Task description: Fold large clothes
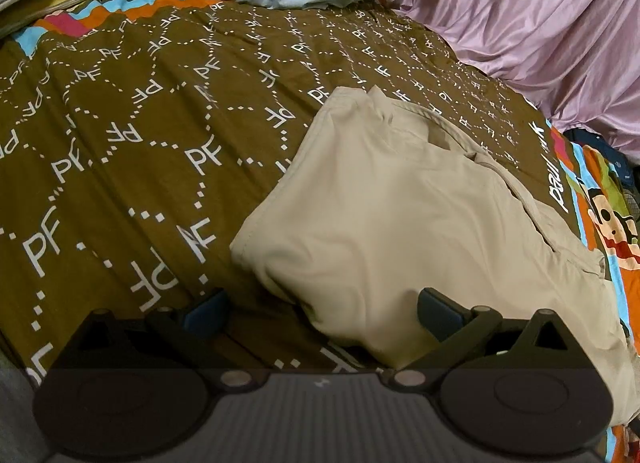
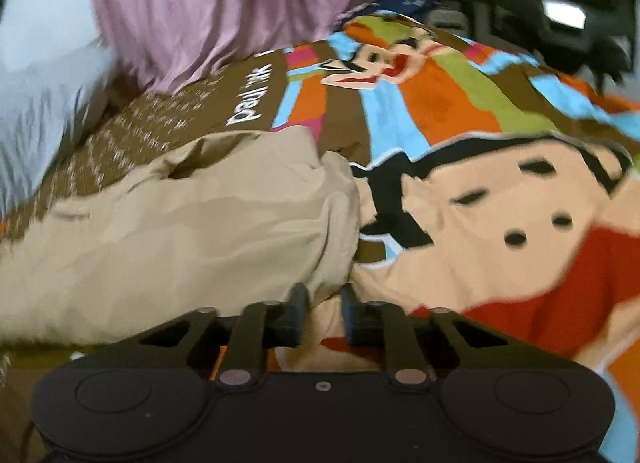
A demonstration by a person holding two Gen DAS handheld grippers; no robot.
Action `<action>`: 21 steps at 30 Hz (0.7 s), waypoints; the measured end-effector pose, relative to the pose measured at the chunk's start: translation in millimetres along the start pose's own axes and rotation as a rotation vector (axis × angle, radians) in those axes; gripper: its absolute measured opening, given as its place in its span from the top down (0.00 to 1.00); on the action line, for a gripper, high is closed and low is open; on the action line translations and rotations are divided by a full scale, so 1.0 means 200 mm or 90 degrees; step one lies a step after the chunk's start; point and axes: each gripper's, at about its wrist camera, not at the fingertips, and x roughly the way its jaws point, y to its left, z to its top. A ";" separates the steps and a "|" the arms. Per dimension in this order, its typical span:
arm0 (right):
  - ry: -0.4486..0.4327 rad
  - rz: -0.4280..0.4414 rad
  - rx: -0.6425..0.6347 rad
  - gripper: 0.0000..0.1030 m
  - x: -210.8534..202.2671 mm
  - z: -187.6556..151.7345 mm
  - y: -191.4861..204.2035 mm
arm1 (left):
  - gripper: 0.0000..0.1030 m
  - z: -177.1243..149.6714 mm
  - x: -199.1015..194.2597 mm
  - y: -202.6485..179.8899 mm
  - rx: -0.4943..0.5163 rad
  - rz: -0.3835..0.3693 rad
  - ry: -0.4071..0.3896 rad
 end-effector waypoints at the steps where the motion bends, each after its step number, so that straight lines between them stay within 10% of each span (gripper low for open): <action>1: -0.010 0.002 -0.025 0.92 -0.01 0.01 0.01 | 0.00 0.00 0.00 0.00 0.000 0.000 0.000; 8: -0.103 -0.113 -0.453 0.95 -0.10 -0.01 0.27 | 0.00 0.00 0.00 -0.01 0.009 0.006 0.000; 12: -0.084 -0.148 -0.543 0.93 -0.03 -0.07 0.28 | 0.00 0.00 0.00 0.00 0.012 0.004 0.001; 17: -0.047 -0.162 -0.444 0.67 -0.09 -0.02 0.26 | 0.01 0.00 0.00 0.01 0.011 -0.004 0.011; 21: -0.041 -0.018 -0.151 0.41 -0.23 0.09 0.07 | 0.00 -0.01 -0.02 0.02 0.008 -0.051 0.038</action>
